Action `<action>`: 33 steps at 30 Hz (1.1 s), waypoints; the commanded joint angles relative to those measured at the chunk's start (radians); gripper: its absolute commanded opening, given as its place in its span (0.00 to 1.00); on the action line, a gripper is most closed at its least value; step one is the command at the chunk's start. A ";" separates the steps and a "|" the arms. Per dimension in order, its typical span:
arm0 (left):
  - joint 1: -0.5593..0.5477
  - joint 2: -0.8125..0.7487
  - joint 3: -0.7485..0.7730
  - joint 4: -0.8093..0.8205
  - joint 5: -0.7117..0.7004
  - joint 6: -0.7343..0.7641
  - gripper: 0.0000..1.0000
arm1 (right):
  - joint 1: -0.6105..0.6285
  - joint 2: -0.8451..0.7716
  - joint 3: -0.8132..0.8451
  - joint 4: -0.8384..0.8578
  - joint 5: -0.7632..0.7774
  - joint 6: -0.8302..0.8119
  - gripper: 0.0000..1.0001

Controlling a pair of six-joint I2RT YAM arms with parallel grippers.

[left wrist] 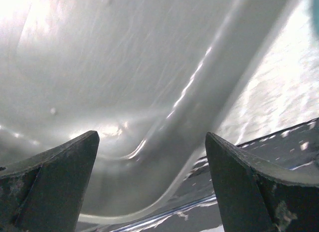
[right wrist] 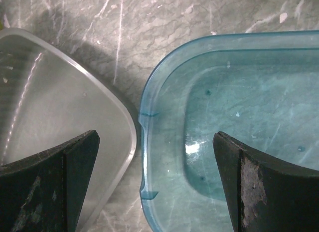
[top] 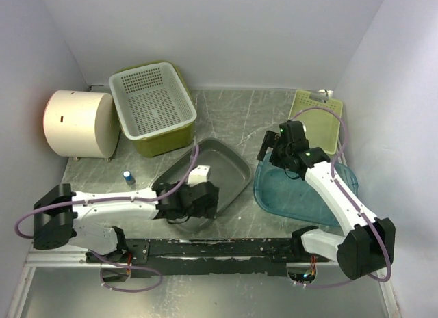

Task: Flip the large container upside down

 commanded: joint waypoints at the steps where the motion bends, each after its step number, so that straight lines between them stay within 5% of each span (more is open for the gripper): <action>1: -0.001 0.108 0.181 -0.009 -0.118 0.125 1.00 | 0.008 0.033 0.048 0.001 0.039 -0.005 1.00; 5: 0.091 0.224 0.268 0.062 -0.068 0.205 1.00 | 0.010 0.031 0.066 -0.020 0.095 0.037 1.00; 11: 0.310 0.222 0.192 0.253 0.126 0.277 1.00 | 0.008 0.004 0.071 -0.072 0.173 0.069 1.00; 19: 0.528 0.127 0.035 0.134 0.169 0.272 0.99 | 0.008 -0.032 0.019 -0.085 0.172 0.112 1.00; 29: 0.554 -0.228 -0.147 -0.146 0.000 0.093 1.00 | 0.008 0.037 0.067 -0.055 0.151 0.082 1.00; 33: 0.554 -0.301 -0.135 -0.120 0.014 0.167 0.99 | 0.009 0.068 0.074 -0.017 0.149 0.063 0.97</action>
